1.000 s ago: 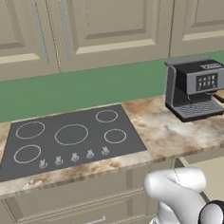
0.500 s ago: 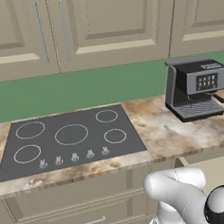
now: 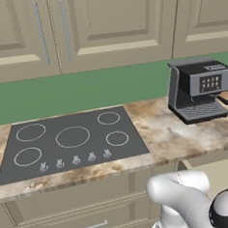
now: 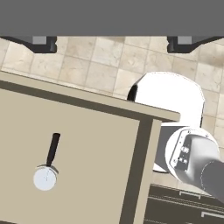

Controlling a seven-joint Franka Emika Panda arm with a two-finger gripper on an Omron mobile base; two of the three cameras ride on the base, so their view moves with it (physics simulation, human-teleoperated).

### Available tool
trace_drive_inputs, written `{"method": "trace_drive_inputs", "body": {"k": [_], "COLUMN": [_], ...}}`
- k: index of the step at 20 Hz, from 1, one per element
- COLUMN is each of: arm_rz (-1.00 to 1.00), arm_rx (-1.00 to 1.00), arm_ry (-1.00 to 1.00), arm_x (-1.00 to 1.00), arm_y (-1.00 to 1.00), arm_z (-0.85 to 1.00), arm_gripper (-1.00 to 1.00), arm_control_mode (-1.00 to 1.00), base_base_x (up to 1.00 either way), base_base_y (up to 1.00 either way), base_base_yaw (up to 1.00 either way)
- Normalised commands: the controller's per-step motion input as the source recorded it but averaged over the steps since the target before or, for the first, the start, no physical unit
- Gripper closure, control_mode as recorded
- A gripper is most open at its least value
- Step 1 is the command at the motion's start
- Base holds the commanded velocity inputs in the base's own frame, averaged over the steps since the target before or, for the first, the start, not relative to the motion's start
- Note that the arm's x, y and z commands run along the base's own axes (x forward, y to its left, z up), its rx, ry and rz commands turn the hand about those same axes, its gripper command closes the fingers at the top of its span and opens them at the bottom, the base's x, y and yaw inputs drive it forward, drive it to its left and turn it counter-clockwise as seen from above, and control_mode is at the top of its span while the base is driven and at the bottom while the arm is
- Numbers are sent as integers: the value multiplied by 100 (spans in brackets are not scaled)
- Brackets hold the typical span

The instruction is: Take the pizza cutter from the drawer on the right and place it on the dining counter for cutting.

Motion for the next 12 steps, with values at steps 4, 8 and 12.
{"method": "trace_drive_inputs", "body": {"k": [4, 8, 12], "arm_rz": [0, 0, 0], "arm_rx": [0, 0, 0], "arm_ry": [0, 0, 0], "arm_x": [0, 0, 0], "arm_y": [0, 0, 0], "arm_z": [-17, -16, -14], "arm_gripper": [-100, -100, -100], "arm_control_mode": [-100, -100, -100], "base_base_x": [0, 0, 0], "base_base_y": [0, 0, 0], "base_base_yaw": [0, 0, 0]}}
